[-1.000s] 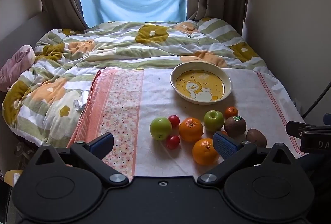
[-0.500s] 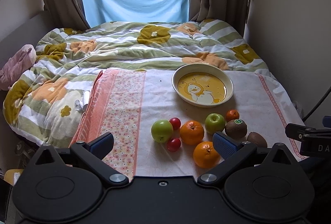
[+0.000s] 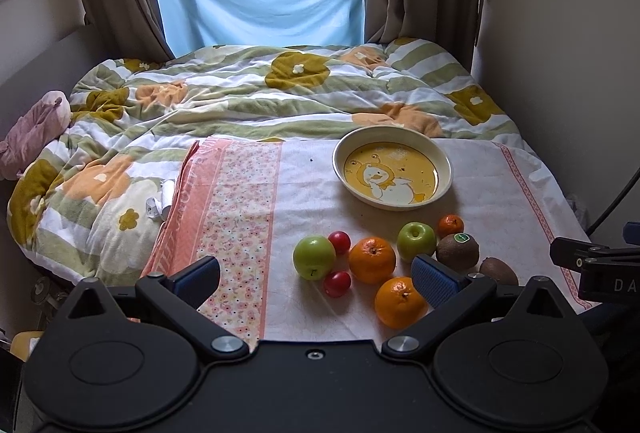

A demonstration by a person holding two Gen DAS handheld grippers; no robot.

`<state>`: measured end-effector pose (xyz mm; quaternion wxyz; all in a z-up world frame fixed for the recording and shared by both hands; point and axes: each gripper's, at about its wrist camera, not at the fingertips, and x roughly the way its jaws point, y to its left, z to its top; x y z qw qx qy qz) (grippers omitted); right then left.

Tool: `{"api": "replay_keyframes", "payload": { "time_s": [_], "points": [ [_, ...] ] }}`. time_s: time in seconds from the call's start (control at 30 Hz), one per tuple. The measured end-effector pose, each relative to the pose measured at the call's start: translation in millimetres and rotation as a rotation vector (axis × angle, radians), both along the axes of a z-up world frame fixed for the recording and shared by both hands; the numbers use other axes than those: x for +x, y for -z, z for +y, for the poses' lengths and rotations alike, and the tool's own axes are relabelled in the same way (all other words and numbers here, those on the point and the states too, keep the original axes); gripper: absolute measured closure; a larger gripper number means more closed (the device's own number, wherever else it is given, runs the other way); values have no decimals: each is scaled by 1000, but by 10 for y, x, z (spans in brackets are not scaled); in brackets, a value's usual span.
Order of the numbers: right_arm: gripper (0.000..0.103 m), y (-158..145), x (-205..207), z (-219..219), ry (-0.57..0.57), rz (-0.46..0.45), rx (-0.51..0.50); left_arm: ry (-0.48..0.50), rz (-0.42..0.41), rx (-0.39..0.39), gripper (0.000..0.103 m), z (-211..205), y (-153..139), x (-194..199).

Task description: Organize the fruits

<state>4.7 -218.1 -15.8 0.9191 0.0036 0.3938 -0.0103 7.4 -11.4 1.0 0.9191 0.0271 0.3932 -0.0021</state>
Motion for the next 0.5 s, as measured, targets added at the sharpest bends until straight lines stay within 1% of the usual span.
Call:
{"api": "replay_keyframes", "payload": {
  "time_s": [0.5],
  "points": [
    [0, 6, 7, -3, 0, -1, 3, -1, 0, 1, 0, -3, 1, 0]
  ]
}}
